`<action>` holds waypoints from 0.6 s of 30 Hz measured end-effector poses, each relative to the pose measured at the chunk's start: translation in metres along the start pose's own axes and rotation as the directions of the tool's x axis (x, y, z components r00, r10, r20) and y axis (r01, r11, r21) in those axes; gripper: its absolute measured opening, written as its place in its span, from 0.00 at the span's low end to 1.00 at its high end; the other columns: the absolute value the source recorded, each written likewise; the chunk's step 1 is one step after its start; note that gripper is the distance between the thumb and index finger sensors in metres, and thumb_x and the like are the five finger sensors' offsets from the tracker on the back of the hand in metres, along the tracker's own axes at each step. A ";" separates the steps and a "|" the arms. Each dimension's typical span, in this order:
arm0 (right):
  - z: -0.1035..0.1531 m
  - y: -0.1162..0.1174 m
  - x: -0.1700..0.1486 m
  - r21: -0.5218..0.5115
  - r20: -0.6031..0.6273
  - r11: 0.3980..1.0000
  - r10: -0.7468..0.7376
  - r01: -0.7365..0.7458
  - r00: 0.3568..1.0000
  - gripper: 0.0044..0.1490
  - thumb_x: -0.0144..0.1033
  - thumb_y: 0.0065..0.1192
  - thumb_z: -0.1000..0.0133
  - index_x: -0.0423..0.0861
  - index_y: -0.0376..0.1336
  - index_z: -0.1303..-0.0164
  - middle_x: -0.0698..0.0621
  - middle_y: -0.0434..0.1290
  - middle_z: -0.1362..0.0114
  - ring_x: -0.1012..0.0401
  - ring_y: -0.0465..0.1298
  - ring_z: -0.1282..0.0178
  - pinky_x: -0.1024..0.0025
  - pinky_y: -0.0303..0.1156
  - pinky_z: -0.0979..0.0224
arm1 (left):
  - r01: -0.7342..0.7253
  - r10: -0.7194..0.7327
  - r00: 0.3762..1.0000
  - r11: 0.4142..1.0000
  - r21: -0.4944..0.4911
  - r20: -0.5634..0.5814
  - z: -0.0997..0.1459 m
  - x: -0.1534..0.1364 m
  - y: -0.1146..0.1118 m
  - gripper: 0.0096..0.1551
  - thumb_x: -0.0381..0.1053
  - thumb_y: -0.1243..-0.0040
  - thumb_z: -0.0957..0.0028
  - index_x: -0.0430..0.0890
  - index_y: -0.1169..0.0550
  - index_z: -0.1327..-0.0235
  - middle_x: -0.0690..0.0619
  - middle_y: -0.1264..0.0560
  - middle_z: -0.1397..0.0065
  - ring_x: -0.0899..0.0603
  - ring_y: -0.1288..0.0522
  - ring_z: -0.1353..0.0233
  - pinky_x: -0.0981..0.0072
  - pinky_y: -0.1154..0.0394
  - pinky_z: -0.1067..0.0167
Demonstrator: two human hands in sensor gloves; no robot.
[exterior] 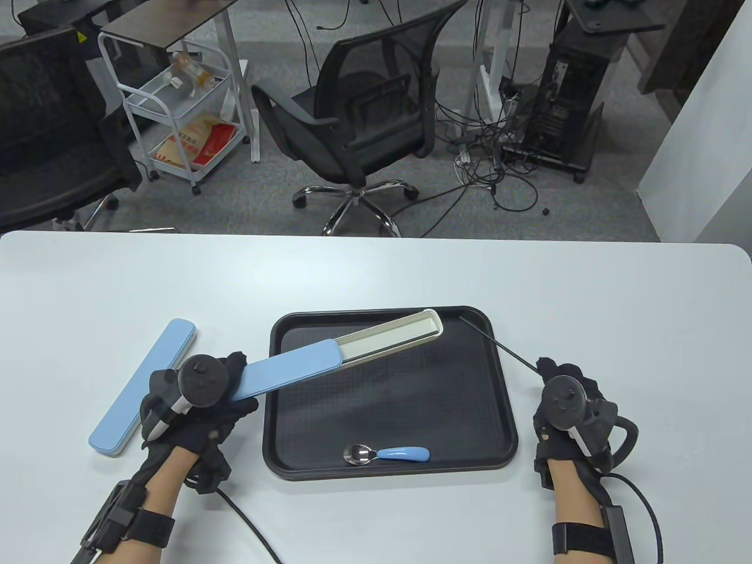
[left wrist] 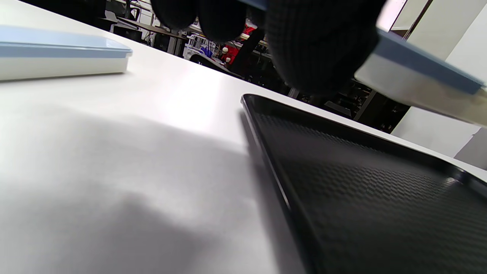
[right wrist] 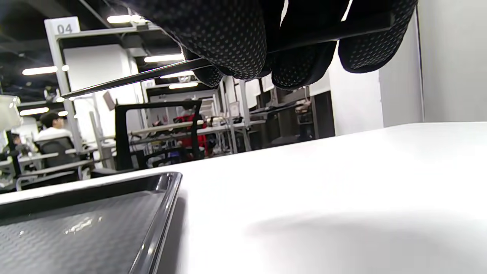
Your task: Slide to open lunch boxes and place utensils
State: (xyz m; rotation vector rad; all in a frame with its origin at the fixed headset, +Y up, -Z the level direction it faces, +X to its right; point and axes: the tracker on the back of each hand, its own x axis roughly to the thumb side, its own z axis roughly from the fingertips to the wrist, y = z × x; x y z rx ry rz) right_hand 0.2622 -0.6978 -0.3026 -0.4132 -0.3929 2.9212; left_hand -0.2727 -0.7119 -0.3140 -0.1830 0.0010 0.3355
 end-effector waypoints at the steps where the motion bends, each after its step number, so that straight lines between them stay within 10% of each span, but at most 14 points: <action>1: 0.000 -0.002 -0.001 -0.014 0.000 1.000 -0.011 0.011 1.000 0.29 0.22 0.69 0.42 0.53 0.68 0.30 0.50 0.72 0.30 0.44 0.74 0.31 0.38 0.69 0.27 | 0.002 -0.002 1.000 1.000 0.000 0.000 0.000 0.000 0.000 0.53 0.61 0.25 0.52 0.53 0.42 0.18 0.53 0.39 0.18 0.37 0.42 0.15 0.21 0.53 0.23; 18: 0.010 -0.017 0.039 -0.115 0.239 0.993 0.016 0.011 0.971 0.28 0.24 0.71 0.42 0.57 0.70 0.33 0.54 0.74 0.31 0.47 0.75 0.29 0.39 0.68 0.26 | 0.043 -0.043 0.998 0.999 0.004 0.049 0.001 0.009 -0.001 0.53 0.60 0.25 0.52 0.54 0.42 0.18 0.55 0.39 0.18 0.38 0.43 0.15 0.22 0.54 0.23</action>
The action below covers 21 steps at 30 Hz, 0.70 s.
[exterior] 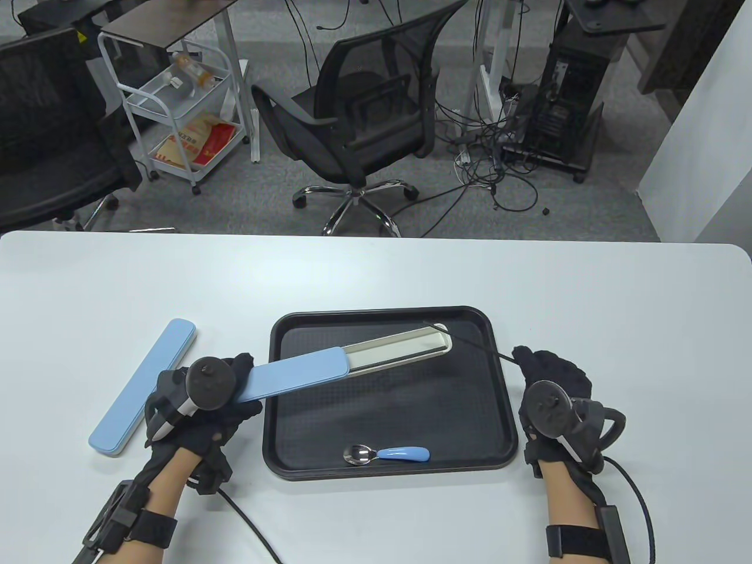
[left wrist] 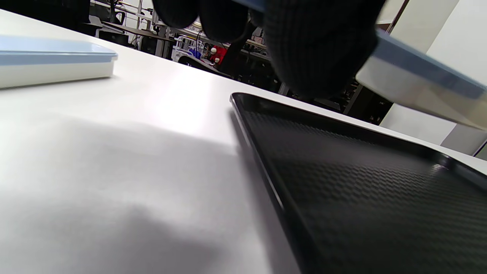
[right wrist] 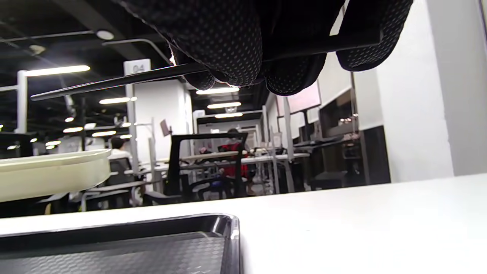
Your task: Slide to open lunch boxes and place utensils
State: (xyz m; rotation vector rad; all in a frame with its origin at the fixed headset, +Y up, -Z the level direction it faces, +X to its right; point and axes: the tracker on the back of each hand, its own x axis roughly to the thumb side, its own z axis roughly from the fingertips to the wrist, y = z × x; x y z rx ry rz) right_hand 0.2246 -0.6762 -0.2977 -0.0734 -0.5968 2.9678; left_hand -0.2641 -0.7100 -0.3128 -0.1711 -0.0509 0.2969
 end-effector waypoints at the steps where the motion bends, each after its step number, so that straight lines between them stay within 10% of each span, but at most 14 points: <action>1: 0.000 0.000 0.003 0.003 0.013 1.000 0.008 -0.008 1.000 0.28 0.24 0.71 0.42 0.57 0.70 0.33 0.54 0.74 0.31 0.47 0.75 0.29 0.39 0.68 0.26 | 0.001 -0.001 1.000 1.000 0.002 0.005 0.000 0.001 0.000 0.53 0.60 0.25 0.52 0.54 0.42 0.18 0.55 0.39 0.17 0.38 0.43 0.15 0.22 0.54 0.23; 21: 0.010 0.012 0.055 0.011 0.281 0.981 0.184 -0.195 0.942 0.27 0.24 0.71 0.42 0.58 0.71 0.34 0.55 0.74 0.30 0.48 0.74 0.27 0.38 0.66 0.25 | 0.081 -0.085 0.984 0.996 0.030 0.155 0.005 0.021 -0.005 0.53 0.60 0.24 0.53 0.56 0.41 0.19 0.57 0.38 0.18 0.39 0.43 0.15 0.22 0.53 0.23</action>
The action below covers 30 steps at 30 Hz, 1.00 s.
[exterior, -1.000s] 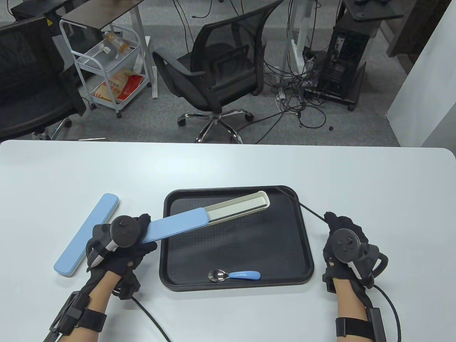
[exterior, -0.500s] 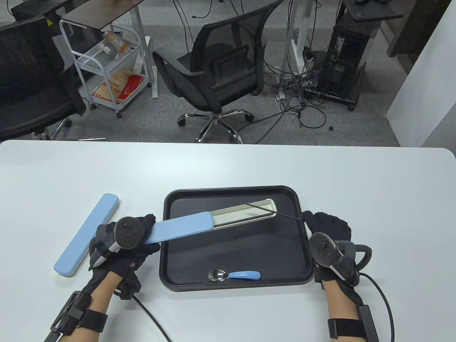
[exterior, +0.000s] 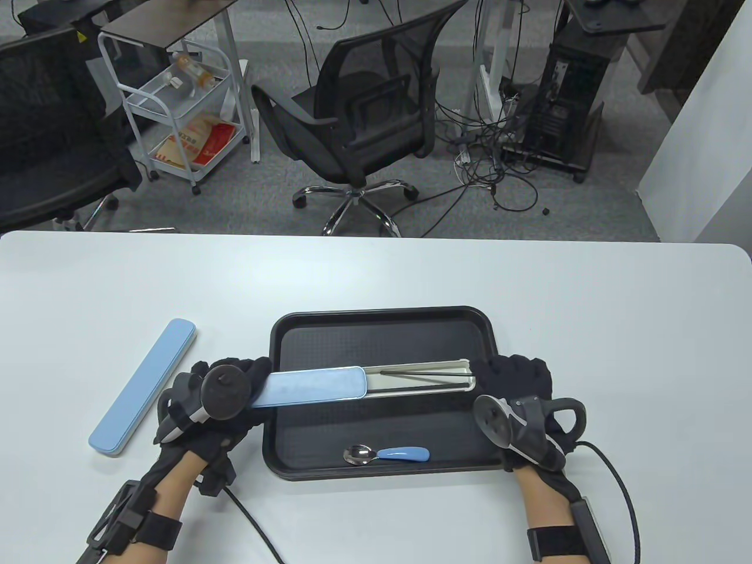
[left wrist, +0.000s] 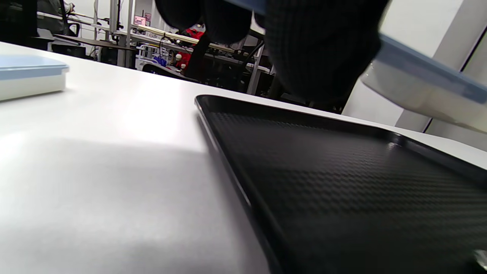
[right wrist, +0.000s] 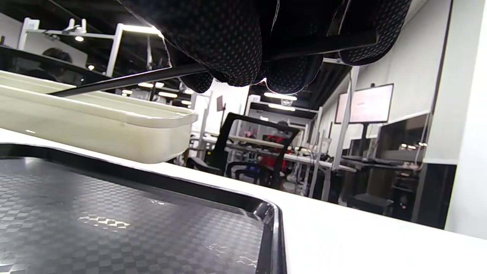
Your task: Slide to open lunch boxes and place utensils
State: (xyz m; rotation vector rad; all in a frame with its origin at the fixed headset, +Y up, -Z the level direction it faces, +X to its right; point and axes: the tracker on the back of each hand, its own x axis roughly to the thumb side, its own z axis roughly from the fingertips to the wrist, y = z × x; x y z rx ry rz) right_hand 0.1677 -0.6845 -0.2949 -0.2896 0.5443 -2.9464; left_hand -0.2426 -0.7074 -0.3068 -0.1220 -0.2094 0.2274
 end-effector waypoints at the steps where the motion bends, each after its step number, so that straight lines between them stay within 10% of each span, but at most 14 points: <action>1: 0.000 0.000 0.002 -0.001 0.009 1.000 -0.001 0.001 1.000 0.27 0.24 0.71 0.42 0.58 0.71 0.34 0.55 0.74 0.30 0.48 0.74 0.27 0.38 0.66 0.25 | 0.005 -0.005 1.000 1.000 0.005 0.006 0.000 0.001 0.000 0.53 0.60 0.23 0.53 0.56 0.41 0.19 0.57 0.38 0.18 0.39 0.43 0.15 0.22 0.53 0.23; 30: 0.002 -0.007 0.061 0.005 0.213 1.000 0.004 -0.005 0.977 0.26 0.28 0.72 0.42 0.55 0.70 0.32 0.53 0.75 0.30 0.47 0.74 0.27 0.38 0.67 0.25 | -0.005 0.005 0.998 1.000 0.005 0.062 -0.001 0.006 -0.005 0.53 0.61 0.24 0.53 0.55 0.41 0.19 0.56 0.38 0.18 0.39 0.41 0.16 0.21 0.51 0.24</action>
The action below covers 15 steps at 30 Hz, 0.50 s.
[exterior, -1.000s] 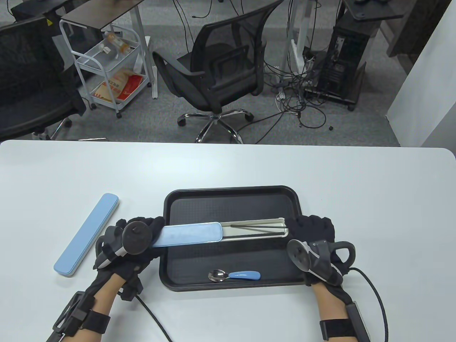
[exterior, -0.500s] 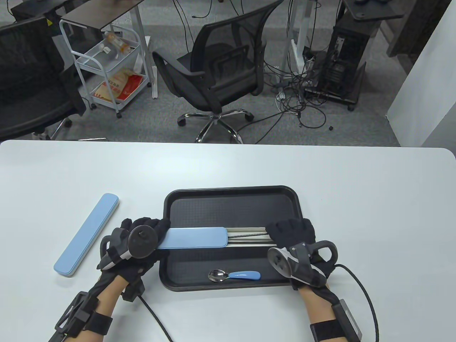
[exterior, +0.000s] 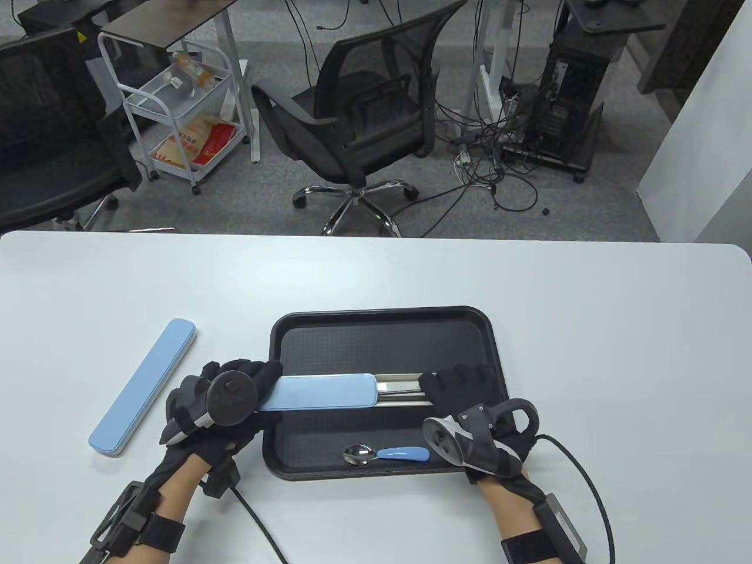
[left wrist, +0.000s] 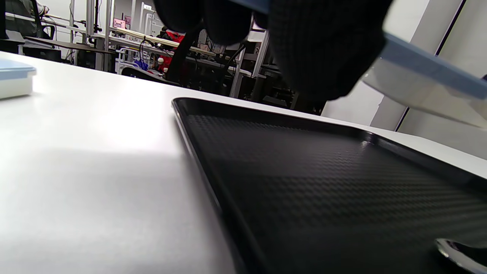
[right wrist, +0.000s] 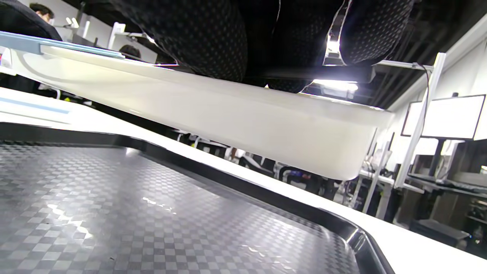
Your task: Slide to open lunch boxes and place utensils
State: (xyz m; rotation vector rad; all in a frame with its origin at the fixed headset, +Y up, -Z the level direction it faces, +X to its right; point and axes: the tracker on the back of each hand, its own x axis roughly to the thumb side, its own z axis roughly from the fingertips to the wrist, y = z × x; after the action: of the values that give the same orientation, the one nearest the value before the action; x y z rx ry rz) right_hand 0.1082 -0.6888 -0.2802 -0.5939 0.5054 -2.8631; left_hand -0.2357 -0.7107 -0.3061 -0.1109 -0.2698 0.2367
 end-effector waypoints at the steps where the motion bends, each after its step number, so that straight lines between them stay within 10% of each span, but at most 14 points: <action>1: 0.000 0.000 0.000 -0.002 -0.002 1.000 -0.003 0.003 1.000 0.27 0.28 0.71 0.42 0.55 0.69 0.32 0.53 0.75 0.30 0.47 0.74 0.27 0.38 0.66 0.25 | -0.001 0.001 1.000 1.000 0.000 -0.001 0.000 0.000 0.000 0.53 0.61 0.24 0.54 0.55 0.41 0.19 0.56 0.38 0.18 0.39 0.41 0.16 0.21 0.51 0.24; 15: 0.002 -0.014 -0.004 -0.092 -0.001 0.982 -0.164 0.163 0.986 0.31 0.43 0.72 0.43 0.52 0.67 0.28 0.49 0.75 0.28 0.45 0.74 0.27 0.37 0.67 0.26 | -0.055 0.059 0.992 0.998 0.036 -0.116 0.000 -0.011 0.005 0.53 0.62 0.25 0.53 0.55 0.41 0.19 0.56 0.38 0.18 0.39 0.41 0.16 0.21 0.51 0.24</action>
State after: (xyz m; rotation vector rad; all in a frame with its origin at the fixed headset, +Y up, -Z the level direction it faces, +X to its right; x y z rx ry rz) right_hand 0.1110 -0.6754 -0.2752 -0.6673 0.6197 -3.0115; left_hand -0.2467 -0.7089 -0.3095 -0.0998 -0.1466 0.2906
